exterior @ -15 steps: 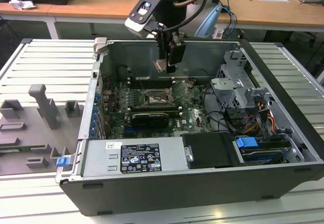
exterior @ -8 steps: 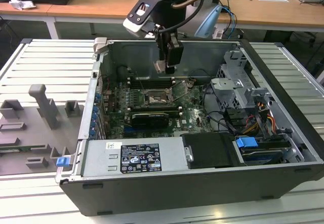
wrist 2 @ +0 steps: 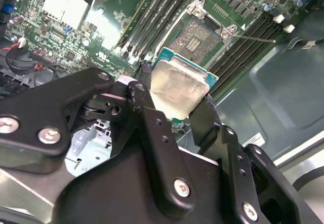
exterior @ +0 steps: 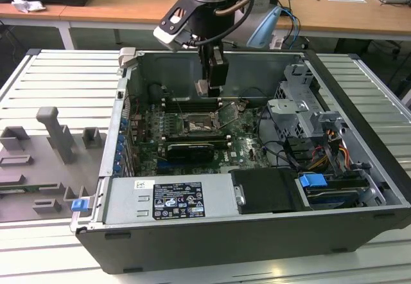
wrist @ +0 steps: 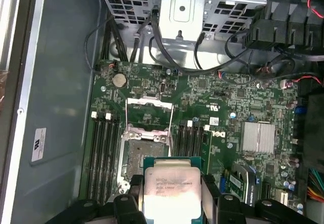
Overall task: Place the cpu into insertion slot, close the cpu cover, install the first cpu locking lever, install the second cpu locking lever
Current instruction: 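Place the cpu into insertion slot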
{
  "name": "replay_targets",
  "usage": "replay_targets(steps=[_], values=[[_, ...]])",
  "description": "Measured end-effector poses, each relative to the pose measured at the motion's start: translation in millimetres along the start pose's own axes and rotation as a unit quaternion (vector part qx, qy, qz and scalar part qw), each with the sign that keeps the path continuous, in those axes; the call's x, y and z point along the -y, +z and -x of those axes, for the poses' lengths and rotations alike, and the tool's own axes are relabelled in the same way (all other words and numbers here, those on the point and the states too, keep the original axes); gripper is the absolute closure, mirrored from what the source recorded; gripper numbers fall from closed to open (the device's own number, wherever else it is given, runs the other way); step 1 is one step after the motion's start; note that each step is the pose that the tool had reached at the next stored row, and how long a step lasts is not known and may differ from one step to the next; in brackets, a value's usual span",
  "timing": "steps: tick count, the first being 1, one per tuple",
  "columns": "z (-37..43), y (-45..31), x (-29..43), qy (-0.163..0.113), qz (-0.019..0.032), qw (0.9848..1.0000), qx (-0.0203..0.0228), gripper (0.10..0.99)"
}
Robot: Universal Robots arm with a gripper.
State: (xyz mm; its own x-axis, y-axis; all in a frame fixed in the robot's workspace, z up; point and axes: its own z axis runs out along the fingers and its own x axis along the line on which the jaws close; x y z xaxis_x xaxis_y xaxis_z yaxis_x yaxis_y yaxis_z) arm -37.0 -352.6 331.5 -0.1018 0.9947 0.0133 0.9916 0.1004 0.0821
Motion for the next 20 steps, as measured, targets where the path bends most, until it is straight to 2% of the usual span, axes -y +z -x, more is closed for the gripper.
replay_targets(steps=[10,20], values=[[0.1,6.3,0.7,0.001,0.0001,1.0,0.0,0.545],[0.2,16.0,1.4,0.001,0.0,1.0,0.0,0.545]])
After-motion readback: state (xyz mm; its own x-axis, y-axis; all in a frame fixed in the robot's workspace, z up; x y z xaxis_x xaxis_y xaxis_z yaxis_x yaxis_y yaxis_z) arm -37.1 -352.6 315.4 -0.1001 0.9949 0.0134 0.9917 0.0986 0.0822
